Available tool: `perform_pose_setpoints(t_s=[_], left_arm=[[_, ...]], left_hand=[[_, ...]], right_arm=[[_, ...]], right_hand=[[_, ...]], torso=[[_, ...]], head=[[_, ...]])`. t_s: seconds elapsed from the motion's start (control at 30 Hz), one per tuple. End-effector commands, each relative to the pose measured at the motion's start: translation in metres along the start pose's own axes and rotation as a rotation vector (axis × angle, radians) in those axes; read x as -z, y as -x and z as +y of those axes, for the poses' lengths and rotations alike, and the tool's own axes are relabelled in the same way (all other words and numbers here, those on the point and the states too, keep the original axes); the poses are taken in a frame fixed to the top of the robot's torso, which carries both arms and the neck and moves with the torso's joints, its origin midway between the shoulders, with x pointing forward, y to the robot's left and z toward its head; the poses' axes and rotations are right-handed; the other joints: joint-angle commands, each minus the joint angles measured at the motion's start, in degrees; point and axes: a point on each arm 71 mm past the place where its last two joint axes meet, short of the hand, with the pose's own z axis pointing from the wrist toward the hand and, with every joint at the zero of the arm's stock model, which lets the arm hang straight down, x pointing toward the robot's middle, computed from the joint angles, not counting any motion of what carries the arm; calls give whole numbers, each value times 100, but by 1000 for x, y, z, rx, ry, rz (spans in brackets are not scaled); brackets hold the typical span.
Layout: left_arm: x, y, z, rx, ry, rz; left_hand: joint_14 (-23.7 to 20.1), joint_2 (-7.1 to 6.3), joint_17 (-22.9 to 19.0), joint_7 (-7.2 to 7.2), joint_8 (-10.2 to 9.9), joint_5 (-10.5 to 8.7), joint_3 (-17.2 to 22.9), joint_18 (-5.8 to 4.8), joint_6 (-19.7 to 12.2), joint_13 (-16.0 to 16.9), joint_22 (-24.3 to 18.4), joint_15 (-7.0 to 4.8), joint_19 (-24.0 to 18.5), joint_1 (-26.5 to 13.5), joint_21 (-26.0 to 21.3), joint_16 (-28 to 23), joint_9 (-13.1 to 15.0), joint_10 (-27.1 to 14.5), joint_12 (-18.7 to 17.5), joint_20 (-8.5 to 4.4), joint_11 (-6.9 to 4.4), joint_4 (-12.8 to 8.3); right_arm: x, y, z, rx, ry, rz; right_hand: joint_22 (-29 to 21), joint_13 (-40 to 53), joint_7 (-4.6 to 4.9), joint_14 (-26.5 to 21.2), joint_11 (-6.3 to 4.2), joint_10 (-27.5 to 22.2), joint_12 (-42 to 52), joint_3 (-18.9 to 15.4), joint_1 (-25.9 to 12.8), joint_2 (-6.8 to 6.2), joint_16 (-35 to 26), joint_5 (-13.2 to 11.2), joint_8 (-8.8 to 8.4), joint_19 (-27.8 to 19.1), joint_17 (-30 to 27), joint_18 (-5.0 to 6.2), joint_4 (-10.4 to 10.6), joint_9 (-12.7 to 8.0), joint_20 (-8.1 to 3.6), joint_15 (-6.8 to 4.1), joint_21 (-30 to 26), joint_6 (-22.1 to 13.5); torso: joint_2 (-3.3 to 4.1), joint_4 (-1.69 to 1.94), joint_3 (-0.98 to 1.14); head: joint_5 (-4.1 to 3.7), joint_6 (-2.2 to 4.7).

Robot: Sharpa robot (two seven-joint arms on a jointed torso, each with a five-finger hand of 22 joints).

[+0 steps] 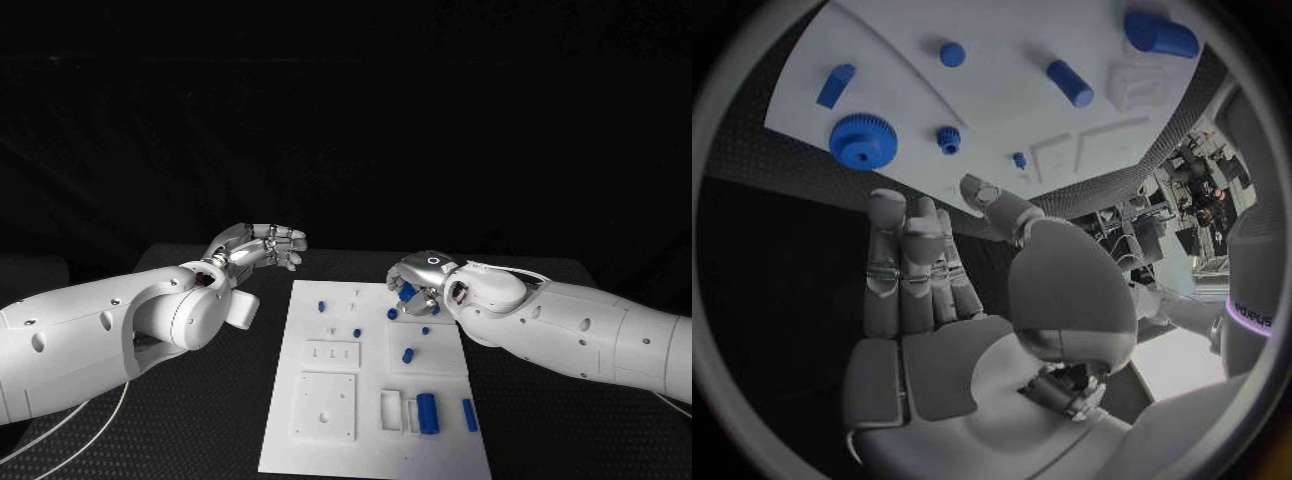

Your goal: Assemble the parts on the task board

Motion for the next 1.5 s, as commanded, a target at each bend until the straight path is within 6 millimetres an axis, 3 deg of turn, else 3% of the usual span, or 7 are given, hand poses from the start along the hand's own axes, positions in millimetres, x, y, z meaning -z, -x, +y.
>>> perform_pose_setpoints(t_s=[0.03, 0.53, 1.03, 1.43, 1.47, 1.5], left_arm=[[0, -4, -3, 1, -17, 27], [1, -5, -2, 4, -14, 35], [1, -4, -2, 3, -12, 34], [1, -4, -2, 4, -10, 35], [1, -4, -2, 4, -9, 35], [1, -4, -2, 4, -9, 35]], left_hand=[[-4, -9, 9, -2, -22, 1, 16, 64, -31, -9, 130, 37, -49, -68, 29, -23, -5, -29, -35, 0, 3, -19], [-11, -10, 20, 1, -27, -1, 19, 66, -31, -11, 129, 42, -67, -90, 39, -39, -5, -30, -52, 5, 5, -15], [-11, -4, 30, 0, -30, -2, 23, 67, -30, -13, 128, 44, -75, -108, 47, -49, -5, -29, -63, 9, 4, -6], [-11, 2, 37, -1, -32, -2, 26, 69, -30, -13, 127, 45, -81, -121, 53, -55, -4, -27, -70, 10, 4, 2], [-11, 1, 37, 0, -32, -2, 26, 69, -30, -13, 127, 46, -81, -122, 53, -56, -4, -27, -71, 10, 4, 2], [-11, 1, 38, 0, -32, -2, 26, 69, -30, -13, 127, 46, -82, -123, 54, -56, -4, -27, -72, 10, 4, 2]], right_arm=[[0, -5, 3, 39, 8, 26], [0, -18, 1, 77, 3, 57], [-1, -20, 3, 80, 5, 58], [-2, -20, 3, 103, -1, 58], [-2, -20, 3, 105, -2, 58], [-2, -20, 2, 105, -4, 58]], right_hand=[[139, -3, -27, -63, 26, -10, -37, 49, 5, -59, 43, -30, -29, 5, -12, 243, -1, -7, -28, 28, 35, -21], [134, 0, -36, -82, 21, 10, -34, 77, 9, -52, 91, -53, -24, -8, -49, 243, 13, -3, -21, 23, 72, 1], [130, 9, -41, -109, -2, 86, -15, 131, -15, -15, 159, -113, -6, -22, -120, 243, 64, 6, -12, 2, 126, 59], [123, 26, -83, -138, -47, 230, 14, 264, -30, 27, 254, -339, 30, -45, -240, 243, 136, 21, -13, -41, 195, 180], [123, 28, -86, -140, -50, 240, 16, 269, -33, 34, 260, -355, 33, -46, -247, 243, 139, 23, -13, -45, 199, 190], [122, 29, -90, -142, -54, 252, 19, 274, -33, 41, 266, -371, 36, -47, -255, 243, 138, 24, -14, -49, 203, 199]], torso=[[72, 17, -9], [209, 51, -25], [297, 78, -31], [370, 66, -43], [378, 91, -59], [408, 206, -134]], head=[[-19, 6], [-31, 1], [-34, 17], [-24, 60], [-47, 72], [-159, 96]])
